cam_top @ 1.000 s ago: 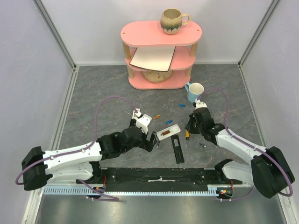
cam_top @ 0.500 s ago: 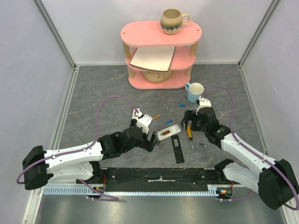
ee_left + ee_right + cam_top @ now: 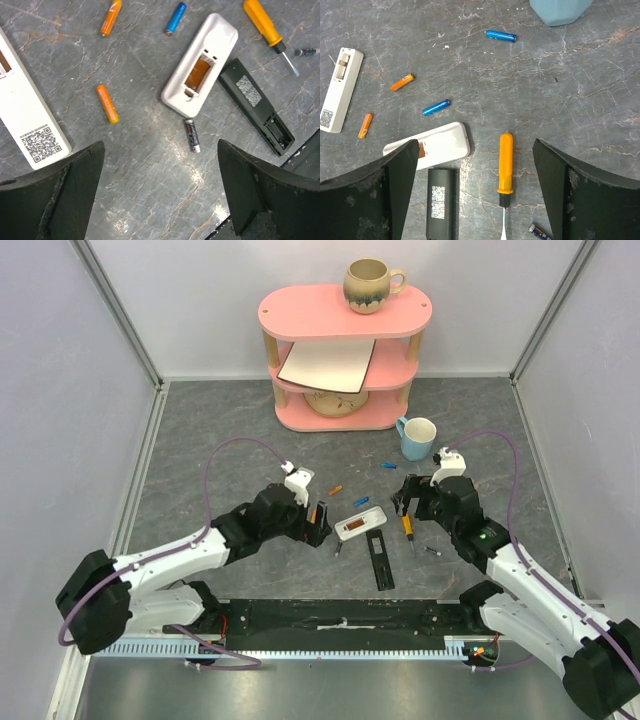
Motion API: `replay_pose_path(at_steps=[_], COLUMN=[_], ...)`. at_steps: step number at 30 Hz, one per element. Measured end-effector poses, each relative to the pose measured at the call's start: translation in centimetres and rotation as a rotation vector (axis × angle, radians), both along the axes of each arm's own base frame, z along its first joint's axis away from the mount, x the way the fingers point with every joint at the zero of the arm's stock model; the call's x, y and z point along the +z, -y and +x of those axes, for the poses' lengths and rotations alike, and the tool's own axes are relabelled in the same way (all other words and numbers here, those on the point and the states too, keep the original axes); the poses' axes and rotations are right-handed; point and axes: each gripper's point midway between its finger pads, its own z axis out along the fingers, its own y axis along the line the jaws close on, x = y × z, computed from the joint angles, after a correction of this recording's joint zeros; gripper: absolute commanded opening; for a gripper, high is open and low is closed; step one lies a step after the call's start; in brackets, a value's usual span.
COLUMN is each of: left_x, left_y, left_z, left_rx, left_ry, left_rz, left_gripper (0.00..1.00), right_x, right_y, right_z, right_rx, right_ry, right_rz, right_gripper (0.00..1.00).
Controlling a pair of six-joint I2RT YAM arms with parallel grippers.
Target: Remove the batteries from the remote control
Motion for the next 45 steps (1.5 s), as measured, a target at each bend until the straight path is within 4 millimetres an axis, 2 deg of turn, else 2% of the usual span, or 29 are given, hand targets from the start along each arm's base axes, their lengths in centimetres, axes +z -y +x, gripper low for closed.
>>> replay_pose_path(at_steps=[6, 10, 14, 18, 24, 29, 34, 45], left_x=[-1.7, -2.2, -1.3, 0.7, 5.1, 7.0, 9.9, 16.0], left_y=[-2.7, -5.9, -9.8, -13.0, -14.9, -16.6, -17.4, -17.4], left_z=[2.4, 4.1, 5.9, 7.0, 6.9, 6.6, 6.5, 5.7], left_rx=[0.076, 0.188, 0.325, 0.456, 0.541, 0.621, 0.651, 0.622], left_ry=[-0.103, -0.148, -0.142, -0.079, 0.076, 0.141, 0.198, 0.280], left_rz=[-0.043, -0.090, -0.166, -0.240, -0.303, -0.292, -0.305, -0.349], left_gripper=[0.99, 0.99, 0.99, 0.99, 0.99, 0.99, 0.99, 0.99], right_x=[-0.3, -0.5, -0.8, -0.7, 0.3, 2.0, 3.9, 6.9], right_y=[0.1, 0.2, 0.5, 0.8, 1.6, 2.2, 2.9, 4.5], right_z=[-0.1, -0.2, -0.2, -0.4, -0.5, -0.6, -0.8, -1.9], right_rx=[-0.003, -0.006, -0.017, -0.028, -0.058, -0.088, -0.117, -0.167], right_ry=[-0.006, -0.011, -0.015, -0.014, 0.022, 0.082, 0.152, 0.257], right_rz=[-0.005, -0.010, -0.019, -0.024, -0.024, -0.007, 0.018, 0.060], right_gripper=[0.98, 0.98, 0.98, 0.97, 0.98, 0.98, 0.98, 0.98])
